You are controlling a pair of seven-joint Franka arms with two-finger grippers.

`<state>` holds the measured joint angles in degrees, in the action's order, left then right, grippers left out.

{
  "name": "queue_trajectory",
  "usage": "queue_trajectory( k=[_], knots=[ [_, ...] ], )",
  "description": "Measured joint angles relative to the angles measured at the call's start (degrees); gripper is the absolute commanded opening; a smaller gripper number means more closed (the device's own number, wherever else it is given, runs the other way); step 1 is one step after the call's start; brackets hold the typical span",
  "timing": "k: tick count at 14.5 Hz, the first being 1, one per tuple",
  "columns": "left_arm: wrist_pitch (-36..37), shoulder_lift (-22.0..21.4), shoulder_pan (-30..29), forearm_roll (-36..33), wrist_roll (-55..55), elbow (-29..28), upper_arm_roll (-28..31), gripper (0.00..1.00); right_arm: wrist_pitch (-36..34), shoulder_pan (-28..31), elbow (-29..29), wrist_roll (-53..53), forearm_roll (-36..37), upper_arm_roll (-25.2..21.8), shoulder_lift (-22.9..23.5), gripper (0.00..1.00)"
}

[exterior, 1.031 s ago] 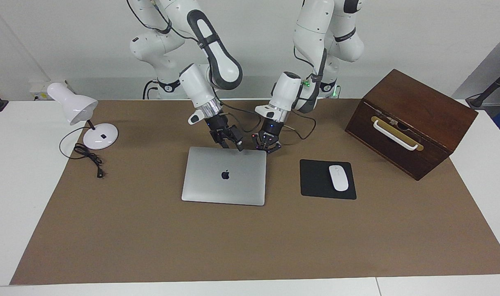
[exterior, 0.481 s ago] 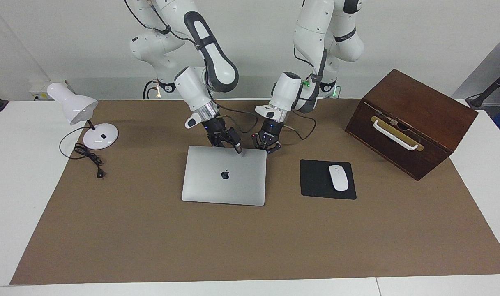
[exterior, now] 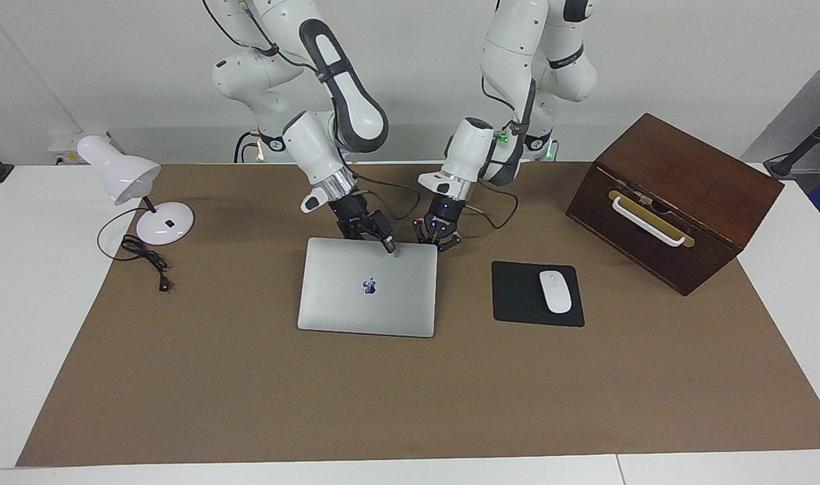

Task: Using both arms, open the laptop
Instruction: 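Lift the laptop lid upward with the right gripper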

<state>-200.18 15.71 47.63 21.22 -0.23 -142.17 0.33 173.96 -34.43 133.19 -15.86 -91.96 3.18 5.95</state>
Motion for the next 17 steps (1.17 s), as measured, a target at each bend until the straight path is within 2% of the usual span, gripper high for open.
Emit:
queue_trajectory(
  k=[12, 17],
  knots=[
    [-0.06, 0.02, 0.00, 0.00, 0.00, 0.00, 0.00, 0.00, 0.01, -1.66, -4.57, 3.51, 0.01, 0.05, 0.32, 1.00],
    [-0.08, 0.03, 0.00, 0.00, 0.00, 0.00, 0.00, 0.00, 0.01, -0.86, -8.81, 3.71, 0.01, 0.01, 1.87, 1.00]
  ],
)
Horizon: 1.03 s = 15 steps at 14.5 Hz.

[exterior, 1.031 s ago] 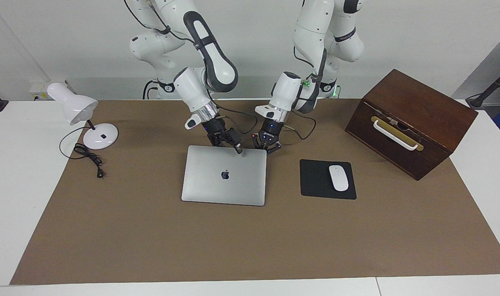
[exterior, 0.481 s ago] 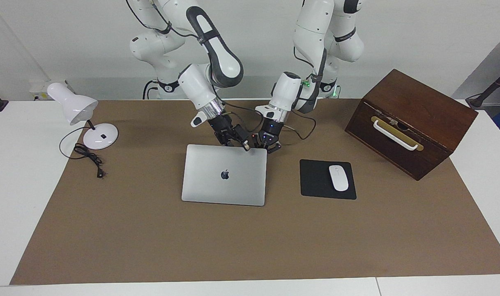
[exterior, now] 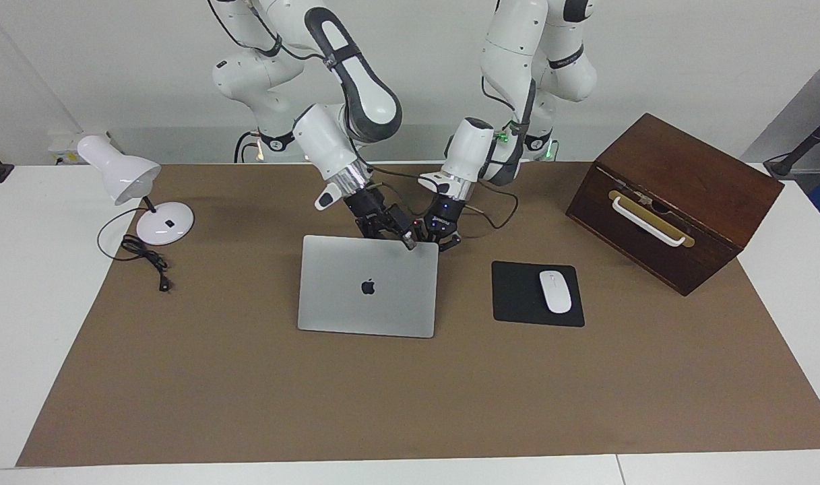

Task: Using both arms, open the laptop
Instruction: 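Lift the laptop lid upward with the right gripper, then push the lid farther open with the right gripper, away from the robot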

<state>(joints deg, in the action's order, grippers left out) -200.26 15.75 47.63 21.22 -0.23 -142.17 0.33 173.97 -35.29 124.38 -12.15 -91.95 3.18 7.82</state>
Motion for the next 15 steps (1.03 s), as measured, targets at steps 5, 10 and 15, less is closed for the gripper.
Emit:
queue_trajectory(
  k=[5, 10, 15],
  knots=[
    [-0.02, 0.01, 0.00, 0.00, 0.00, 0.00, 0.00, 0.00, -0.01, 1.47, -4.47, 0.00, 0.40, -0.04, 1.82, 1.00],
    [-0.03, 0.01, 0.00, 0.00, 0.00, 0.00, 0.00, 0.00, -0.02, 2.46, -10.78, 0.00, 0.93, -0.06, 4.41, 1.00],
    [-0.03, 0.02, 0.00, 0.00, 0.00, 0.00, 0.00, 0.00, -0.03, 3.02, -14.23, 0.01, 2.25, -0.19, 6.32, 1.00]
  ],
)
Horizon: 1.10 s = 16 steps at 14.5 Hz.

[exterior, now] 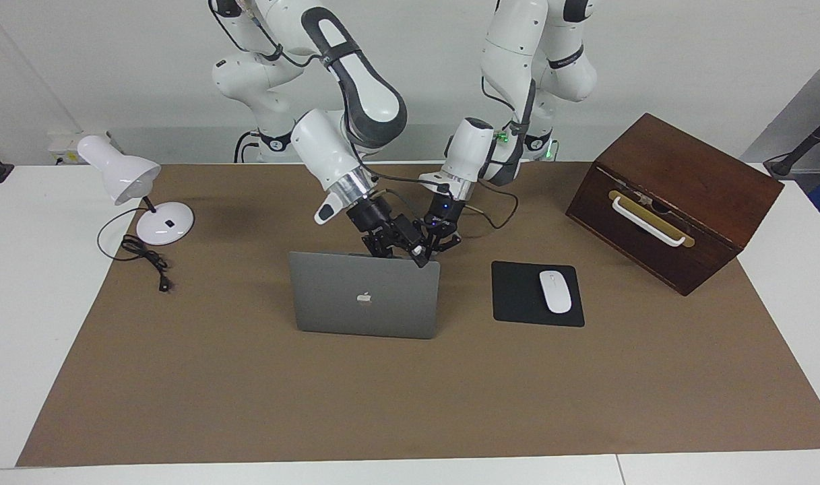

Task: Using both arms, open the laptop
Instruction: 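Push the lid farther open with the right gripper, away from the robot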

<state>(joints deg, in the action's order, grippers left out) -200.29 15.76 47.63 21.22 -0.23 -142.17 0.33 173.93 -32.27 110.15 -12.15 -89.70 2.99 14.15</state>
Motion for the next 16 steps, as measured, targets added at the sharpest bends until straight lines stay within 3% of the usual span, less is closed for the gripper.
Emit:
queue_trajectory(
  k=[6, 16],
  knots=[
    [0.00, 0.00, 0.00, 0.00, 0.00, 0.00, 0.00, 0.00, -1.19, 2.00, -4.73, 0.38, 2.19, 0.00, 1.24, 1.00],
    [-0.02, 0.01, 0.00, 0.00, -0.01, 0.00, -0.01, 0.00, -9.59, 7.95, -9.73, 16.21, 24.02, -0.35, 3.01, 1.00]
  ],
)
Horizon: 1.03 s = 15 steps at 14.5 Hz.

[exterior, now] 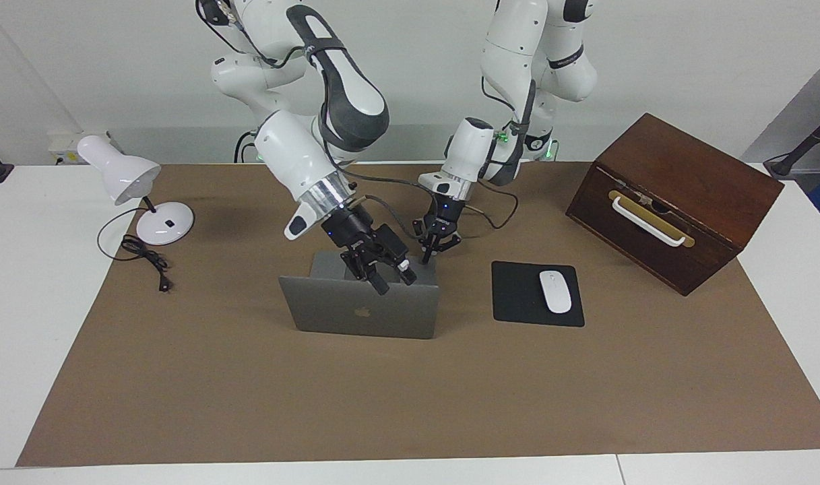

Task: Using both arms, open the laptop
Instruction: 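Push the lid farther open with the right gripper, away from the robot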

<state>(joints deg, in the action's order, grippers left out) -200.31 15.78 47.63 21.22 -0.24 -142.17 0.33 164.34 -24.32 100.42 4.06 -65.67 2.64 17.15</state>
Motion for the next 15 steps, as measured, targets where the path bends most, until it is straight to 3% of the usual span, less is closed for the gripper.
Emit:
queue_trajectory(
  k=[7, 10, 13, 15],
  knots=[
    [0.00, 0.00, 0.00, 0.00, 0.00, 0.00, 0.00, 0.00, -2.72, 1.43, -1.55, 0.89, 1.63, -0.05, 0.85, 1.00],
    [0.00, 0.00, 0.00, 0.00, 0.00, 0.00, 0.00, 0.00, -7.66, 2.76, -2.89, 7.07, 12.98, -0.28, 1.26, 1.00],
    [-0.01, 0.01, 0.00, 0.02, 0.00, 0.03, 0.00, 0.00, -21.40, 8.75, -10.40, 13.27, 28.87, -0.33, 3.49, 1.00],
    [0.00, 0.23, -0.01, 0.49, 0.06, 0.39, 0.06, 0.00, -28.99, 13.01, -16.00, 13.49, 34.95, -0.37, 5.49, 1.00]
  ],
)
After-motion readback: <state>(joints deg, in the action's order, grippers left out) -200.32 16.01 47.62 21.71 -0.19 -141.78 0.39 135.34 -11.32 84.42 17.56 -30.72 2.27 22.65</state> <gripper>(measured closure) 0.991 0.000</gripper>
